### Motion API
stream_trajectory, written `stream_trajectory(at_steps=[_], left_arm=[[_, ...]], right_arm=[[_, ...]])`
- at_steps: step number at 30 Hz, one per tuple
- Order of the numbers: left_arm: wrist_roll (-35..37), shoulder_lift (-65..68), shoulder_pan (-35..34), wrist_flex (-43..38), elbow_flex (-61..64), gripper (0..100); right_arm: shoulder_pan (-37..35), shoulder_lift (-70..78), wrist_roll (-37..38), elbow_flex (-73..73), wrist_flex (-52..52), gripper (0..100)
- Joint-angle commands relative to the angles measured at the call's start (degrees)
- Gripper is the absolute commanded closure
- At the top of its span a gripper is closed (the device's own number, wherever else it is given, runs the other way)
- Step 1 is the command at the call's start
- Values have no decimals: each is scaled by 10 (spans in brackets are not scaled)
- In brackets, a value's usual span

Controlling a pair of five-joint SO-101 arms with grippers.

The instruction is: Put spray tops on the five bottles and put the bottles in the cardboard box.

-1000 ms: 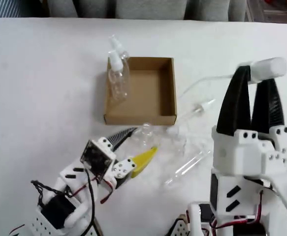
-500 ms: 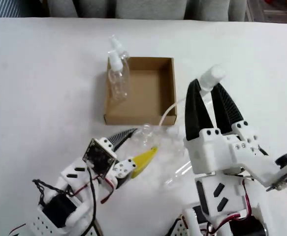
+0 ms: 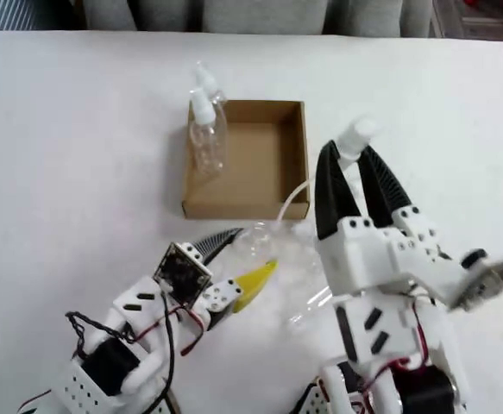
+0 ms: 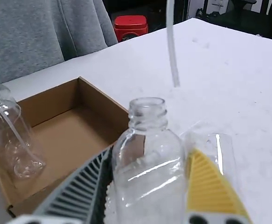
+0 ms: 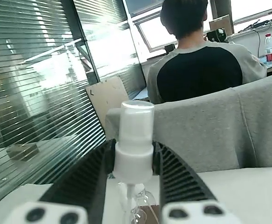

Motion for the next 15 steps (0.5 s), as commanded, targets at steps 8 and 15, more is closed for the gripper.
stream_trajectory(at_steps=[8, 15], left_arm=[[-6, 4, 2, -20, -3, 978], [-6, 4, 2, -20, -2, 978]], right_arm=[[-2, 10, 7, 56, -109, 982], [-6, 6, 6, 55, -90, 982]])
